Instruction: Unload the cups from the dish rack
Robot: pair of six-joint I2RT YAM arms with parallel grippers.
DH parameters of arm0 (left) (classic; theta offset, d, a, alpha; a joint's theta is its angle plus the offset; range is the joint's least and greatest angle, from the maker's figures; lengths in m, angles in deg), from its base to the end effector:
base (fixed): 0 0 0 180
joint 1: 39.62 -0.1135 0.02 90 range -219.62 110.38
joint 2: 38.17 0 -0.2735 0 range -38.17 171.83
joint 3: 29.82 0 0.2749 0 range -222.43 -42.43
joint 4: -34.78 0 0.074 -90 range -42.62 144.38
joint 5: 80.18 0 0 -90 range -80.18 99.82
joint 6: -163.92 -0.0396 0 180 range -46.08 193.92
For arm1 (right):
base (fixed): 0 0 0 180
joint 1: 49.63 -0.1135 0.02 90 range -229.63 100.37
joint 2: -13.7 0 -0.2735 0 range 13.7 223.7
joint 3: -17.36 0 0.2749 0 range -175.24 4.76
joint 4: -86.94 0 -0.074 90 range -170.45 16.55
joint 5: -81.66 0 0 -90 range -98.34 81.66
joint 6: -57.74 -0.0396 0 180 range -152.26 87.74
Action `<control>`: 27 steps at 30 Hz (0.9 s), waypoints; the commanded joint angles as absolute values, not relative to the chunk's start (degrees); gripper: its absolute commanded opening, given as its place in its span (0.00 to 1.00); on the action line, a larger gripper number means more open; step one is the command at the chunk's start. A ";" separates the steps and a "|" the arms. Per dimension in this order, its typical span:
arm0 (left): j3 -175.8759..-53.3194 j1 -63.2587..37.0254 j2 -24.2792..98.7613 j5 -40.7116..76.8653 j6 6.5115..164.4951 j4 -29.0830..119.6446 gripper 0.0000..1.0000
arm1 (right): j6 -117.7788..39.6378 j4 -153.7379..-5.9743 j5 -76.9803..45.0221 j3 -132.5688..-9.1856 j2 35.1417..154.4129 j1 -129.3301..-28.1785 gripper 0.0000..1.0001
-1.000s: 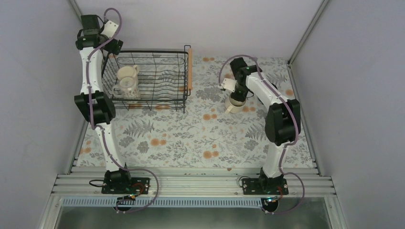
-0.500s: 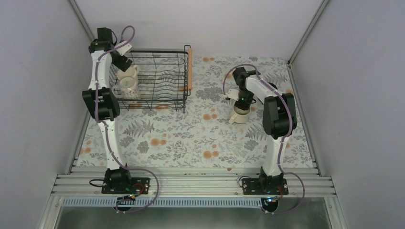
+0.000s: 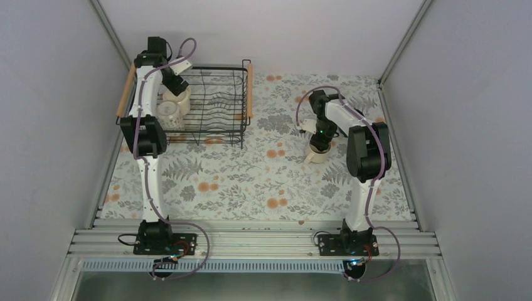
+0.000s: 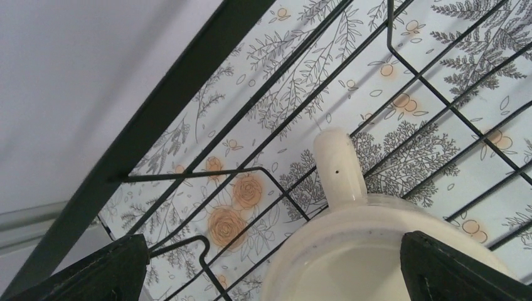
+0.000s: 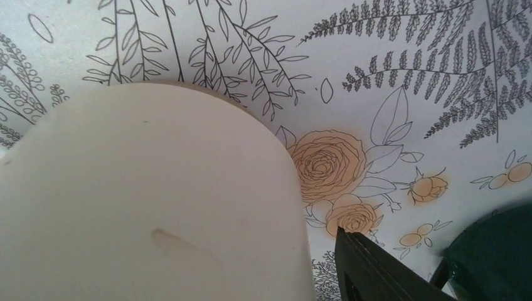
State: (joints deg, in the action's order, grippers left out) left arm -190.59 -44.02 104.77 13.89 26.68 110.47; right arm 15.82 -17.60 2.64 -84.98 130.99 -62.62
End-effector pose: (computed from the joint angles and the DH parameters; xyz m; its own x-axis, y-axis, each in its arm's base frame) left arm 0.5589 0.0402 0.2664 -0.6017 0.6882 -0.4053 0.5935 0.7249 0.3498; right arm 0.4014 0.0849 0.1728 -0.4858 -0.8617 0.1465 -0.8733 0.4716 -0.1219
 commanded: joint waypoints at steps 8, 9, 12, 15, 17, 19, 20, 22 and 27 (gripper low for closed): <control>-192.40 -43.54 108.23 15.42 24.81 113.67 1.00 | 16.33 -18.30 2.77 -84.72 128.61 -61.95 0.60; -192.31 -43.33 107.99 15.44 24.75 113.92 1.00 | 16.28 -18.70 3.00 -84.80 128.50 -61.91 0.61; -192.73 -42.56 107.60 14.80 24.74 115.18 1.00 | 15.63 -19.46 3.85 -85.29 128.25 -61.91 0.64; -194.58 -42.26 106.79 16.62 25.98 117.56 1.00 | 15.38 -19.70 3.48 -85.45 127.39 -61.88 0.66; -193.41 -42.25 105.13 17.85 27.02 117.51 1.00 | 15.39 -19.78 3.03 -85.52 126.73 -61.89 0.67; -191.61 -42.13 103.40 18.43 27.58 116.98 1.00 | 15.27 -19.93 2.88 -85.63 126.27 -61.85 0.68; -191.29 -42.09 102.80 18.52 27.60 116.98 1.00 | 15.19 -20.02 2.77 -85.72 126.14 -61.84 0.68; -191.35 -42.01 102.76 18.02 27.86 117.15 1.00 | 15.04 -20.17 2.76 -85.77 125.85 -61.87 0.68; -193.51 -41.23 104.81 17.28 29.43 118.69 1.00 | 14.94 -20.48 2.62 -85.96 124.99 -61.93 0.70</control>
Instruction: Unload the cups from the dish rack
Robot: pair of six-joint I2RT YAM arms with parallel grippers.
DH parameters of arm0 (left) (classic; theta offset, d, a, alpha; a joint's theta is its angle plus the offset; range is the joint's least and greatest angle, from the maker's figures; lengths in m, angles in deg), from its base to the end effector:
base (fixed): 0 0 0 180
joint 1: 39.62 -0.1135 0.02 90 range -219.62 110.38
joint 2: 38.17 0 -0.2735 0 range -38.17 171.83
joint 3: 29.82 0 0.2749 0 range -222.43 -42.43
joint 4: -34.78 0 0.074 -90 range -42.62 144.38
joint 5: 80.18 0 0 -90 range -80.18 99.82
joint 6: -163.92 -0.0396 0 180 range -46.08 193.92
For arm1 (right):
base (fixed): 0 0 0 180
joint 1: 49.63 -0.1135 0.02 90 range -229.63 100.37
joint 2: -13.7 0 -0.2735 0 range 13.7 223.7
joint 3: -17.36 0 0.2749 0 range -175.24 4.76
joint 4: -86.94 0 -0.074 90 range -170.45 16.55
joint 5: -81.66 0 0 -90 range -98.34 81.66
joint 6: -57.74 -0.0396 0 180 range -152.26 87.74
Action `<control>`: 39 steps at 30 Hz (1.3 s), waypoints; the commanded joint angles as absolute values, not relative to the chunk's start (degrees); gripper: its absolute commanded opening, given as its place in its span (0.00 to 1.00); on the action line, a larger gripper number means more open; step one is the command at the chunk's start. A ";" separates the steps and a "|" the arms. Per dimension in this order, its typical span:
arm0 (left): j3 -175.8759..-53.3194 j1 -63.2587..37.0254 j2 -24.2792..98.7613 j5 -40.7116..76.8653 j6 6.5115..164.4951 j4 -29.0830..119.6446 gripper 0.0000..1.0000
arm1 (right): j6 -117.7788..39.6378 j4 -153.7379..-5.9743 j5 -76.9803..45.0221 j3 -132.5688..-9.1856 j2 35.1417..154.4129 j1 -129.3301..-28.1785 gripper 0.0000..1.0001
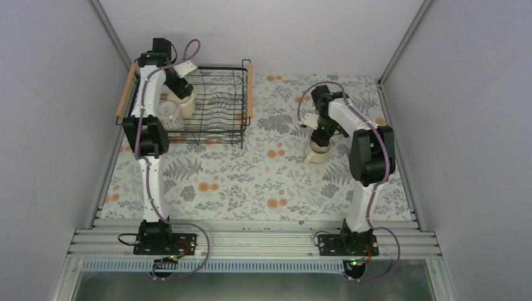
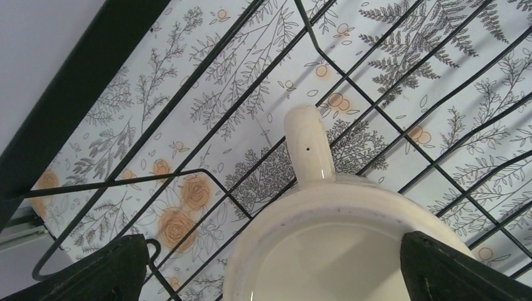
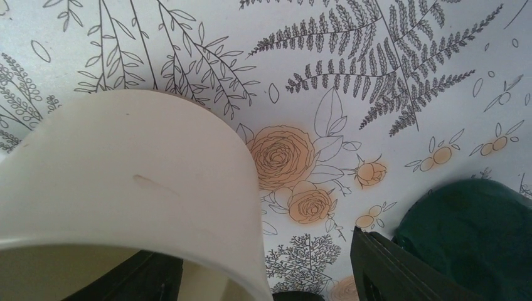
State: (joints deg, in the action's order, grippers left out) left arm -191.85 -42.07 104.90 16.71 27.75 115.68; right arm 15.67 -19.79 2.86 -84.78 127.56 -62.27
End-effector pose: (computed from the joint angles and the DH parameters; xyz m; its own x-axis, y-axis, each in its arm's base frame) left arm 0.5516 0.0188 0.2672 -0.6005 0.6911 -0.4021 0.6457 0.7158 0.2660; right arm 0.4014 0.0821 0.1954 -0.5042 -0.8594 0.0851 -0.8543 0.4820 -0.1945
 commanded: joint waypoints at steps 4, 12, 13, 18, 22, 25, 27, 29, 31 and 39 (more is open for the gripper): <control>-194.34 -39.72 104.61 18.67 30.36 119.02 0.99 | 14.86 -20.59 1.85 -85.76 124.36 -61.87 0.71; -190.96 -36.51 103.20 16.49 29.89 116.42 1.00 | 14.79 -21.57 1.53 -84.49 123.36 -61.98 0.73; -190.68 -36.17 103.93 15.40 29.74 116.49 1.00 | 14.77 -21.78 1.46 -84.19 123.33 -61.88 0.73; -195.75 -36.08 109.10 12.26 32.36 116.42 1.00 | 14.85 -23.09 0.97 -82.82 122.96 -61.93 0.73; -194.50 -36.57 108.85 10.21 34.22 112.33 1.00 | 15.21 -24.28 0.67 -81.49 122.32 -61.84 0.72; -193.28 -36.29 108.80 10.58 34.21 111.25 1.00 | 15.18 -24.61 0.22 -81.29 122.54 -61.87 0.72; -193.72 -35.99 109.82 10.76 34.12 111.52 1.00 | 14.97 -24.79 -0.09 -81.45 122.93 -61.87 0.72; -194.70 -35.65 110.90 12.29 34.11 112.77 1.00 | 14.86 -24.90 -0.53 -81.63 123.17 -61.89 0.72; -194.43 -35.29 111.45 13.61 33.74 113.89 0.98 | 14.86 -24.99 -0.60 -81.58 123.37 -61.88 0.71; -194.45 -34.64 114.48 15.68 32.72 120.03 0.76 | 14.54 -24.03 -0.63 -82.12 124.00 -61.89 0.69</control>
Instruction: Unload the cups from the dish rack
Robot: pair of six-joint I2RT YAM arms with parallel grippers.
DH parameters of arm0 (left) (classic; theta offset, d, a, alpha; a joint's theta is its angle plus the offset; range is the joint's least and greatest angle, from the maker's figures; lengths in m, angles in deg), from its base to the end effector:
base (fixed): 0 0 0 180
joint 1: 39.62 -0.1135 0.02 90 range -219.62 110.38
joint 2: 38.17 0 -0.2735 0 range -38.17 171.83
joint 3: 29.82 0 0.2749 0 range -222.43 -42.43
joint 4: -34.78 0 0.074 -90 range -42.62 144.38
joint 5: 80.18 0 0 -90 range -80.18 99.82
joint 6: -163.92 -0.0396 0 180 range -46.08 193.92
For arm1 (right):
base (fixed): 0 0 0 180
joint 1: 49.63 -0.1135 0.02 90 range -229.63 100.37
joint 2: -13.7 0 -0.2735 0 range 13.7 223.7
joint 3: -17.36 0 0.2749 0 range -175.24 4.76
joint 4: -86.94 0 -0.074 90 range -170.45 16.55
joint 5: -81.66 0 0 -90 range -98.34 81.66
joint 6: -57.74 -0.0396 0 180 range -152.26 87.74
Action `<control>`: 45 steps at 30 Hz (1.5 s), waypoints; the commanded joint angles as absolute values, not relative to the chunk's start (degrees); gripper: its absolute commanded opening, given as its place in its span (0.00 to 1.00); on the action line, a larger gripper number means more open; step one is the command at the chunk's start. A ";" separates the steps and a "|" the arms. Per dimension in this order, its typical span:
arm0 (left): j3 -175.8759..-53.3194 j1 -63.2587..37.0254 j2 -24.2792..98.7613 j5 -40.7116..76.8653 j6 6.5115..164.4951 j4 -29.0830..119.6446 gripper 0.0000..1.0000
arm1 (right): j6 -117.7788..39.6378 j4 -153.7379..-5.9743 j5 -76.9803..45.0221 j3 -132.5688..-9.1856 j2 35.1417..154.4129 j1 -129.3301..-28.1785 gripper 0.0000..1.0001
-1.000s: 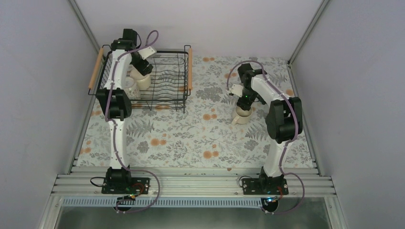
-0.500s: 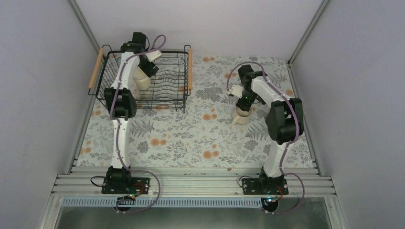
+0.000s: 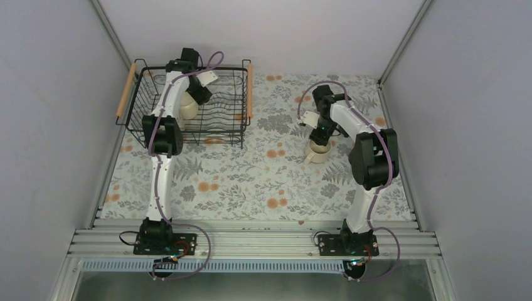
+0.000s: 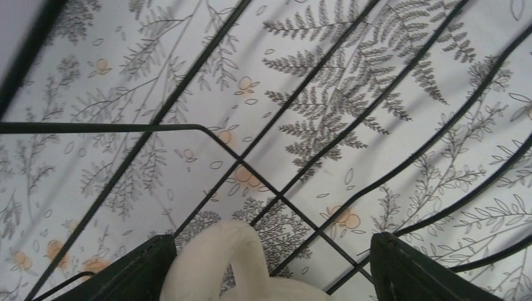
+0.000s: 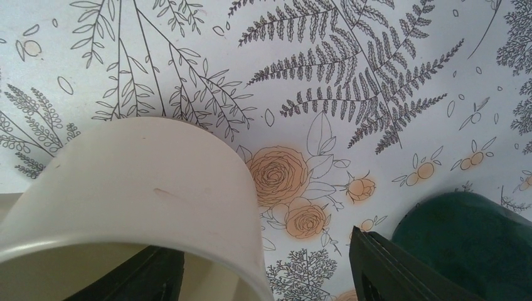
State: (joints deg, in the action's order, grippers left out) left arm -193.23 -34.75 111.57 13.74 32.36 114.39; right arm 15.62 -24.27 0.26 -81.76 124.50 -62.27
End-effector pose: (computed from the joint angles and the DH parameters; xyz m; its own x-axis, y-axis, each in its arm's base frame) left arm 0.5673 -0.0511 0.2126 -0.6062 0.7159 -0.3465 0.6877 0.6906 0.2238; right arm 0.3965 0.0829 0.2019 -0.5028 -0.8644 -0.0017 -0.8427 0.4906 -0.2217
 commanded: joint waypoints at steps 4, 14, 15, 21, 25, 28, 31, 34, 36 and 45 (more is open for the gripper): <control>-194.31 -34.69 114.53 17.28 32.72 122.48 0.53 | 14.34 -23.70 -0.69 -81.92 123.67 -61.86 0.67; -192.97 -34.69 114.01 13.21 32.19 124.14 0.27 | 14.00 -22.33 -1.86 -81.76 122.31 -62.06 0.66; -193.07 -34.65 114.09 12.76 32.06 124.40 0.27 | 13.98 -22.40 -1.77 -81.59 122.14 -62.04 0.66; -192.13 -34.09 112.48 10.54 30.90 125.07 0.62 | 14.11 -22.41 -1.51 -80.24 121.71 -62.05 0.67; -191.28 -33.82 110.07 8.50 29.50 125.17 0.63 | 14.22 -22.70 -1.60 -79.50 121.61 -62.05 0.67; -190.18 -33.83 107.87 7.20 28.35 125.16 0.63 | 14.32 -23.10 -1.83 -78.85 121.67 -62.05 0.67; -188.66 -33.81 106.07 5.47 27.00 125.17 0.63 | 14.34 -23.29 -2.04 -78.45 121.83 -62.09 0.67; -187.10 -33.79 104.76 2.92 25.64 125.17 0.60 | 14.48 -23.28 -2.28 -78.22 121.96 -62.07 0.66; -186.17 -33.79 103.86 1.73 24.74 125.17 0.58 | 14.58 -23.46 -2.39 -78.06 121.95 -62.03 0.66; -182.86 -33.82 104.69 -2.33 22.89 125.17 0.33 | 14.59 -23.76 -3.18 -77.28 122.11 -62.04 0.64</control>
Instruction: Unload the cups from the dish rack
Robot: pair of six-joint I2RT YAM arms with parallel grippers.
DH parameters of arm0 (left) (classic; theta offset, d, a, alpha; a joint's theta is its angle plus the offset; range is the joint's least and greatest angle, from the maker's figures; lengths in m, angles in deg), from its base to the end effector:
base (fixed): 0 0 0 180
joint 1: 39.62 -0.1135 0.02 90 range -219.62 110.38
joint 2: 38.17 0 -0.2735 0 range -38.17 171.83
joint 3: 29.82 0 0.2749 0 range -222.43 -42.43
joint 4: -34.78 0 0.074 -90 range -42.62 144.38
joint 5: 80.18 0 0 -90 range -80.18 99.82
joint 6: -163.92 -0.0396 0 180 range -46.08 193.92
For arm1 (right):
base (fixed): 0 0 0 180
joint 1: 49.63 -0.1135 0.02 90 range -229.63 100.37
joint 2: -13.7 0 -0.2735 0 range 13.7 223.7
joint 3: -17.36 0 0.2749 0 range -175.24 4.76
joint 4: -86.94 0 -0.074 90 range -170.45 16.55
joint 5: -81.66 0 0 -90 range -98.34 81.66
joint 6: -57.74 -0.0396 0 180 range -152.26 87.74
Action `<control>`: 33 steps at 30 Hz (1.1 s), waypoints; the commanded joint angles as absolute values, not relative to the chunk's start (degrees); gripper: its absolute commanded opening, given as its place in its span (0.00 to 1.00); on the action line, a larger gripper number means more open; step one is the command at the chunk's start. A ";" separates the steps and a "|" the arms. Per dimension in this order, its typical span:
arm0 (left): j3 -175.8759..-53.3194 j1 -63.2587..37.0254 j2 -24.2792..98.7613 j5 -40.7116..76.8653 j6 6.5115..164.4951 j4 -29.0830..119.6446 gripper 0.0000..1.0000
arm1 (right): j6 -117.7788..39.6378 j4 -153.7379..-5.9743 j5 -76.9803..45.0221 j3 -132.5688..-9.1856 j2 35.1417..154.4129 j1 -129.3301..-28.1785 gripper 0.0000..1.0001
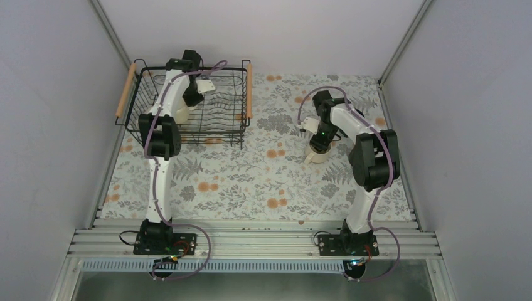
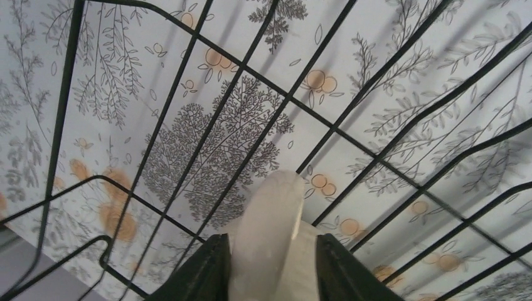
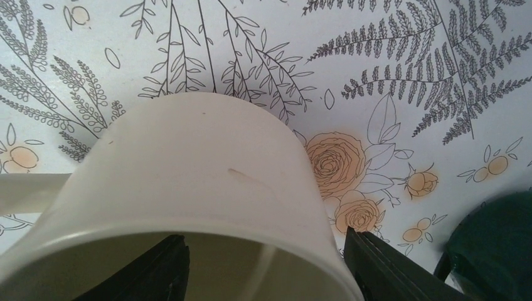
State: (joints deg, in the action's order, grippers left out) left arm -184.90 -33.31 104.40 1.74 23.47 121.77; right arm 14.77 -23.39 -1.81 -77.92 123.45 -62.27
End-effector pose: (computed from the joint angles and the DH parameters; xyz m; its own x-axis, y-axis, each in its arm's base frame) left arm 0.5332 -0.0534 0.2302 -0.5547 0.8294 -0.0660 0.7839 0.5476 0.2926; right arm 0.3817 0.0810 0.1895 -0.5108 -0.8596 0.0132 -0.8507 0.5032 -0.1518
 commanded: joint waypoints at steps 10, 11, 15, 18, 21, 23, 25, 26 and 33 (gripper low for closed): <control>-186.47 -33.48 106.53 -4.91 23.57 125.16 0.03 | 14.52 -23.96 -4.12 -77.12 120.92 -62.03 0.63; -187.01 -33.26 106.12 -4.48 23.51 125.17 0.02 | 14.52 -23.75 -4.46 -77.27 120.58 -61.99 0.63; -189.66 -31.68 103.55 -1.82 23.51 125.09 0.02 | 14.25 -23.05 -5.98 -77.85 118.89 -62.06 0.67; -193.72 -29.85 101.60 -0.40 24.28 125.08 0.02 | 14.30 -21.65 -7.48 -78.76 117.30 -62.15 0.73; -196.89 -27.43 98.48 2.38 25.35 123.54 0.02 | 14.84 -18.61 -11.06 -80.93 116.10 -62.19 0.77; -196.11 -25.82 94.73 4.39 26.28 120.89 0.02 | 14.85 -17.51 -14.29 -82.88 114.79 -62.33 0.83; -194.16 -24.77 89.99 8.54 27.96 117.47 0.02 | 15.81 -15.71 -19.78 -84.81 113.44 -62.42 0.90; -193.10 -24.36 87.99 10.70 28.98 115.79 0.02 | 16.09 -14.93 -22.48 -85.72 112.92 -62.59 0.92; -191.72 -22.55 80.13 28.42 37.17 109.34 0.02 | 17.44 -6.84 -40.16 -96.81 112.21 -62.75 1.00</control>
